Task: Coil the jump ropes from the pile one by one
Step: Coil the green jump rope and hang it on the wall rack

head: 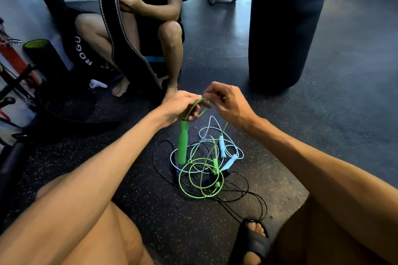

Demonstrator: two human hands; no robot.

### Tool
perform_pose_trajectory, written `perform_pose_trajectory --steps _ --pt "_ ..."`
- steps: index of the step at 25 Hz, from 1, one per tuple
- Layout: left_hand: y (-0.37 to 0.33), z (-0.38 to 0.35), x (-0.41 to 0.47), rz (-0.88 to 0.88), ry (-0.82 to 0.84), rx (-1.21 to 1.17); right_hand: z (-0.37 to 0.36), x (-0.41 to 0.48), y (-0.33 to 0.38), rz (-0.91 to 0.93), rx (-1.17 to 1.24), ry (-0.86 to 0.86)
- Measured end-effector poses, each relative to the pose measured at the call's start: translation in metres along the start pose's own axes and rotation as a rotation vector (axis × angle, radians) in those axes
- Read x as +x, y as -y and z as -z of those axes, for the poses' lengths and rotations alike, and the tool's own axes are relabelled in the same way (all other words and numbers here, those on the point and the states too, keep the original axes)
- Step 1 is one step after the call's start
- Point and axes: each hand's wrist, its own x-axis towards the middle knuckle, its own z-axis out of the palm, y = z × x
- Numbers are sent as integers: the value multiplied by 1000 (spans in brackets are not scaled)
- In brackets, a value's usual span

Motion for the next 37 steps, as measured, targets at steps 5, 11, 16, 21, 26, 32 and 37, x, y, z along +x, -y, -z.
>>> perform_pose_trajectory --steps 5,11,16,21,26,32,37 --pt "-6 2 0 82 226 -262 10 6 -14 -210 169 -81" --pt "-7 -6 1 -39 272 -558 0 1 -22 -558 448 65" --pt "-11 -1 10 -119 -139 -775 -3 -12 -16 -679 392 387" --pt "-5 17 19 -257 -422 -717 -8 -23 -14 -586 233 634" --pt "10 18 22 -238 -520 -191 -11 -11 -6 -189 -93 416" --pt "14 2 12 -159 -273 157 -2 -1 1 -102 -141 99" --pt "4 -12 3 37 24 -93 8 6 -9 -134 -96 -27"
